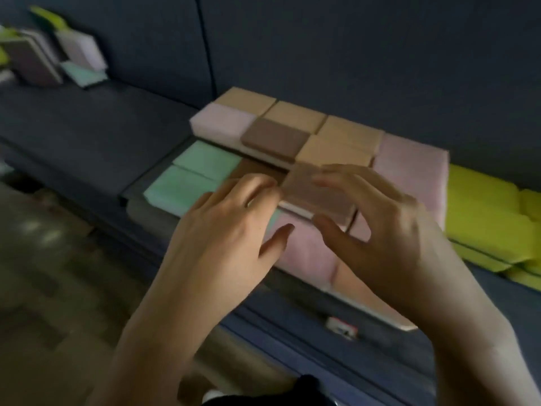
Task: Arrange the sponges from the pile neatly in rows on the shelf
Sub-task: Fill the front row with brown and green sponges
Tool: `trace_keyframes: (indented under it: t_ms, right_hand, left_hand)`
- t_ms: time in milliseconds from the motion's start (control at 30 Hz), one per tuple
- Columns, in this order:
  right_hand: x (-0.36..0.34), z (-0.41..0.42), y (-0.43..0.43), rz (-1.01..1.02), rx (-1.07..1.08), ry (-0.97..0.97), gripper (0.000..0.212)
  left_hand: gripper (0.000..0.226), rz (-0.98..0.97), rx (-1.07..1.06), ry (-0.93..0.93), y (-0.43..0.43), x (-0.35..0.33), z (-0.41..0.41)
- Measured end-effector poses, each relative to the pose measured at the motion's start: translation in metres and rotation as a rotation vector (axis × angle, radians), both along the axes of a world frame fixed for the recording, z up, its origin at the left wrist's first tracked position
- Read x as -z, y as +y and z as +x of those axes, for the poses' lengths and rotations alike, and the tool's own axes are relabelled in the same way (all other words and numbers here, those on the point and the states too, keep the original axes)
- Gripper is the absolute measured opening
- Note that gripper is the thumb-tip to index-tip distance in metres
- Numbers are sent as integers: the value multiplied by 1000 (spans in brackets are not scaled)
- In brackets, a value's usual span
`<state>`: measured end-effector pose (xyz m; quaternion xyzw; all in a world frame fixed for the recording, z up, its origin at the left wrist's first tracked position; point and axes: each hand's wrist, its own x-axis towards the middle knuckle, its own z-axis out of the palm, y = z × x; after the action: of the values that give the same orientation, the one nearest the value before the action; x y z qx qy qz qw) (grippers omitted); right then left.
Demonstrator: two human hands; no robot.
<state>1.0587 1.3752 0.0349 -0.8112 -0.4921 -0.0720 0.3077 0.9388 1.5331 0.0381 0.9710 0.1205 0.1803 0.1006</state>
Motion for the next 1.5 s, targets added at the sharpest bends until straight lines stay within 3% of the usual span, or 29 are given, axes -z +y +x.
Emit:
trace_keyframes:
  t_ms: [300, 500, 767, 1133, 1500]
  right_hand:
    - [21, -105, 208, 3, -271, 12, 42]
    - [21, -146, 307, -30, -386, 18, 42]
    - [16, -141, 412, -48, -436, 38, 46]
    - [-4, -119, 609, -130, -511, -82, 46]
    - [5, -119, 706, -166, -370, -88, 43]
  left_hand:
    - [42, 71, -330, 44, 156, 8, -148]
    - [41, 76, -463, 40, 230, 9, -198]
    - [39, 59, -517, 56, 328, 7, -191]
    - [40, 102, -652, 51, 495, 8, -169]
    - [54, 92, -594, 46, 638, 31, -161]
